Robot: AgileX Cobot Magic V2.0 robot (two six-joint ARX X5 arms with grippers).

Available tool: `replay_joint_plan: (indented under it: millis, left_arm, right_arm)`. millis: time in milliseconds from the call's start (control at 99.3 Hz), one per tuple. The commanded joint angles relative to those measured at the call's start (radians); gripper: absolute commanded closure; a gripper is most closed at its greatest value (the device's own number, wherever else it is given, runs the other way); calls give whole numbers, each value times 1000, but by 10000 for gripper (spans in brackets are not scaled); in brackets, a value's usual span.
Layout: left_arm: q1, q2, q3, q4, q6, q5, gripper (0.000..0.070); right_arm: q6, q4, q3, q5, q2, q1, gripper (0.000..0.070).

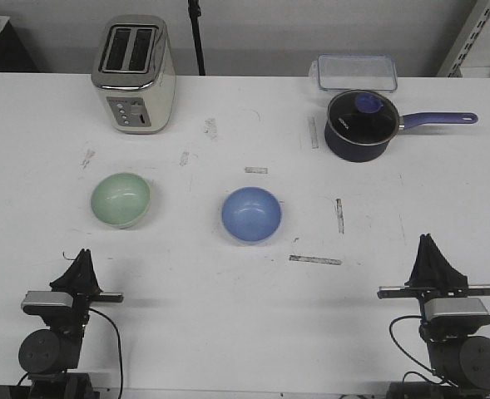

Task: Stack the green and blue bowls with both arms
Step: 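Reach the left gripper forward and grasp the rim of the green bowl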

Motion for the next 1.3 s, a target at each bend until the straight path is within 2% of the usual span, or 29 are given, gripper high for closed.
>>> replay_joint_plan:
  millis: [0,221,483,997,1288]
  left_arm:
    - [1,8,32,-11,-16,-6,699]
    - [1,92,213,-162,-15,-6,699]
    - [1,338,452,-285,-15,-6,699]
    - [-2,842,802,-410,-17,6,698]
    - [3,1084,1068,-712,-147,6,699]
  right_arm:
    - [13,16,-2,0,-1,1,690]
    - [13,16,-2,0,-1,1,690]
    - [13,16,-2,0,-1,1,690]
    - [13,16,-2,0,-1,1,690]
    - [13,16,-2,0,-1,1,690]
